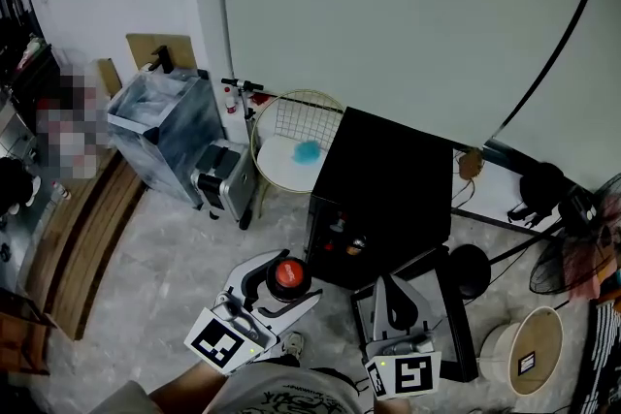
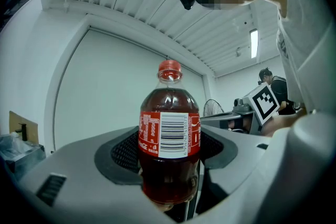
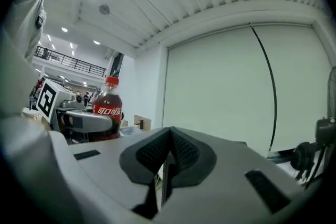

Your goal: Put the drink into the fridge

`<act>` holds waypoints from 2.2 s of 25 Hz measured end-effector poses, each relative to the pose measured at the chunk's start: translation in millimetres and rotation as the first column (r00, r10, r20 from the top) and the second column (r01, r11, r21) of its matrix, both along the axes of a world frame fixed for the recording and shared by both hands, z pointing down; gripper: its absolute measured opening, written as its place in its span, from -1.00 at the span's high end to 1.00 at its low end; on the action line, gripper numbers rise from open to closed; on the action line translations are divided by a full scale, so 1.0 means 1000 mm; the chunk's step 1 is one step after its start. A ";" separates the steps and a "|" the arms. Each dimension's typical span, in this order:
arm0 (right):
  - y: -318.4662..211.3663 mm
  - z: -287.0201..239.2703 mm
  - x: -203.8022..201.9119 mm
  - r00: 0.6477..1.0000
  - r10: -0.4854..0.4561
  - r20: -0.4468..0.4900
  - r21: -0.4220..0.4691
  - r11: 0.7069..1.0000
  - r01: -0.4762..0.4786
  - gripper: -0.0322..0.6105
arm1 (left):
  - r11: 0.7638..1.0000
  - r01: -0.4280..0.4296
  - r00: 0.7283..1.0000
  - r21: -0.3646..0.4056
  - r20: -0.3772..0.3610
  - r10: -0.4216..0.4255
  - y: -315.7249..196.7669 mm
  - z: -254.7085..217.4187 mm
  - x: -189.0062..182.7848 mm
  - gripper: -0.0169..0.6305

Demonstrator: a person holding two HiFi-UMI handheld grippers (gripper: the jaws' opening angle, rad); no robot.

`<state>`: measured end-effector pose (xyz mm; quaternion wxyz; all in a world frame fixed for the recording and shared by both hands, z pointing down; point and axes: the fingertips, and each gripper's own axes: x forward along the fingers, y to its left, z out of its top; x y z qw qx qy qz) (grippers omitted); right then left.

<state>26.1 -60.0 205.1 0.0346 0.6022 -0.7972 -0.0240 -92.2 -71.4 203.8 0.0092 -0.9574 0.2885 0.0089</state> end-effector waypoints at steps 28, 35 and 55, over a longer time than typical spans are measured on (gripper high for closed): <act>-0.009 0.029 0.080 0.999 0.050 -0.002 -0.046 0.998 -0.050 0.88 | 1.000 -0.022 0.997 0.018 0.070 0.021 -0.017 0.037 0.076 -0.04; -0.013 0.044 0.080 0.998 0.058 -0.013 -0.052 0.997 -0.059 0.88 | 0.999 -0.030 0.996 0.032 0.089 0.027 -0.022 0.055 0.081 -0.04; -0.012 0.112 0.098 0.993 0.115 -0.015 -0.100 0.988 -0.116 0.88 | 0.997 -0.066 0.992 0.043 0.108 0.061 -0.036 0.119 0.100 -0.04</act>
